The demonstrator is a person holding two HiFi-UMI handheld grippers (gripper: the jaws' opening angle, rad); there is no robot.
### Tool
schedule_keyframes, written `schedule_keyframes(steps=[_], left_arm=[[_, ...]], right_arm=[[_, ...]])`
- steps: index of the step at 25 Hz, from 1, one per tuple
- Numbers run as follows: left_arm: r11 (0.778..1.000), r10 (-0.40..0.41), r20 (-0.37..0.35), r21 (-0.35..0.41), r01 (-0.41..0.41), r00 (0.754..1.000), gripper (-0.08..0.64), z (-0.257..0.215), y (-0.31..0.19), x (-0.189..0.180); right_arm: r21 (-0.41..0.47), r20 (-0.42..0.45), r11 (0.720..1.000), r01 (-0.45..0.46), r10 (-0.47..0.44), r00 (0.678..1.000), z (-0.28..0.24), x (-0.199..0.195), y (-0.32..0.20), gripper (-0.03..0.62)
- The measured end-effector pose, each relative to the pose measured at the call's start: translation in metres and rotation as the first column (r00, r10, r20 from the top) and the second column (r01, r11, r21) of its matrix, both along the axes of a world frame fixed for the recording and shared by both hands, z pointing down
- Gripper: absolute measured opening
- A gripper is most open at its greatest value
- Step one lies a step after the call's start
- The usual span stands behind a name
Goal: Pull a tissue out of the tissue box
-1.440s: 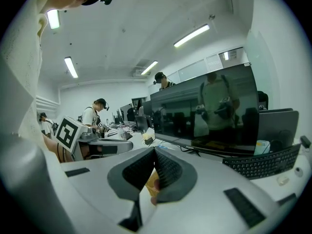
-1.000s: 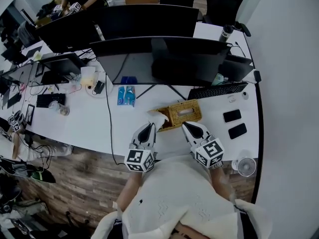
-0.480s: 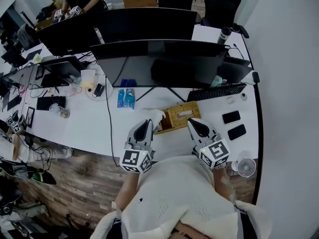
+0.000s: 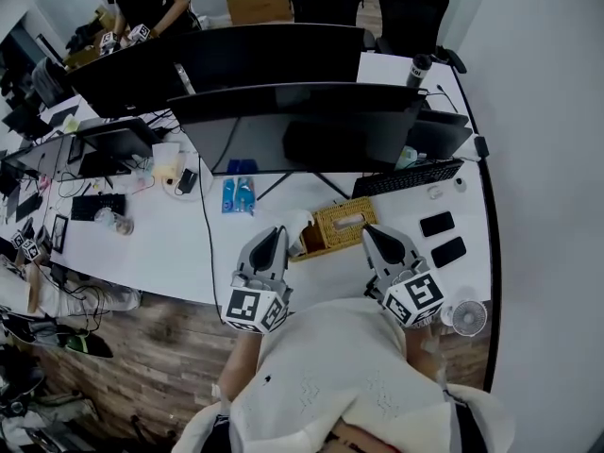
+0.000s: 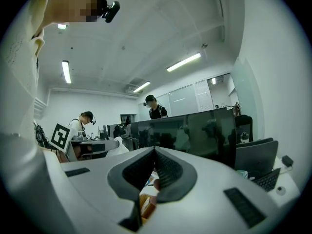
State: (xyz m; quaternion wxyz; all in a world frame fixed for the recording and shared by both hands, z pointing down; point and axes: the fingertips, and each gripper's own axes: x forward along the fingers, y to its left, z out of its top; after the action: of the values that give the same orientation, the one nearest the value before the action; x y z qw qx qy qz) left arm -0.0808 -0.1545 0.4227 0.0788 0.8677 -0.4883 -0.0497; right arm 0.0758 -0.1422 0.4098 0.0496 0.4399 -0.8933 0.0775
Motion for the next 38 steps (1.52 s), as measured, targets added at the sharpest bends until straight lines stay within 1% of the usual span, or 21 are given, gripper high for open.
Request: schedule_keyframes(steps=[4,9,13,19,23,29,34,38], left_arm=[[1.0,0.007,-0.007,0.025,-0.007,1.0,0.015,-0.012,-0.001,0.005],[0.999,0.01,-0.01,0.039,-0.009,1.0,0.015,-0.018,-0.001,0.008],[0.999,0.005,-0.002,0.042,-0.005,1.0,0.015,-0.02,-0.002,0.007],[0.999,0.02,0.002,0.048,-0.02,1.0,0.015,-0.022,-0.002,0.014],[0.998,0.026,-0.005,0.055,-0.026,1.0,0.015,-0.023,-0.002,0.017],[0.999,0.029,-0.003,0.032,-0.028,1.0,0.015,-0.013,-0.001,0.018],[0.998,0.051,0.019,0.032,-0.052,0.999,0.015,-0.01,0.003,0.027],[0.998,0.051,0.013,0.027,-0.052,0.999,0.015,-0.009,0.002,0.027]], right_arm=[[0.022,0.001,1.0,-0.012,0.012,1.0,-0.009,0.009,-0.001,0.002],[0.034,0.011,0.998,-0.053,0.053,0.999,-0.014,0.021,-0.004,0.002],[0.053,0.026,0.998,-0.043,0.041,0.999,-0.02,0.022,-0.002,0.0],[0.066,0.047,0.997,-0.045,0.042,0.998,-0.025,0.023,0.002,0.0],[0.063,0.047,0.997,-0.053,0.05,0.998,-0.024,0.025,0.004,0.0],[0.06,0.027,0.996,-0.065,0.064,0.998,-0.02,0.027,0.004,0.0],[0.045,0.026,0.998,-0.047,0.045,0.999,-0.016,0.024,0.005,0.0],[0.037,0.028,0.998,-0.041,0.04,0.999,-0.013,0.021,0.004,0.0]])
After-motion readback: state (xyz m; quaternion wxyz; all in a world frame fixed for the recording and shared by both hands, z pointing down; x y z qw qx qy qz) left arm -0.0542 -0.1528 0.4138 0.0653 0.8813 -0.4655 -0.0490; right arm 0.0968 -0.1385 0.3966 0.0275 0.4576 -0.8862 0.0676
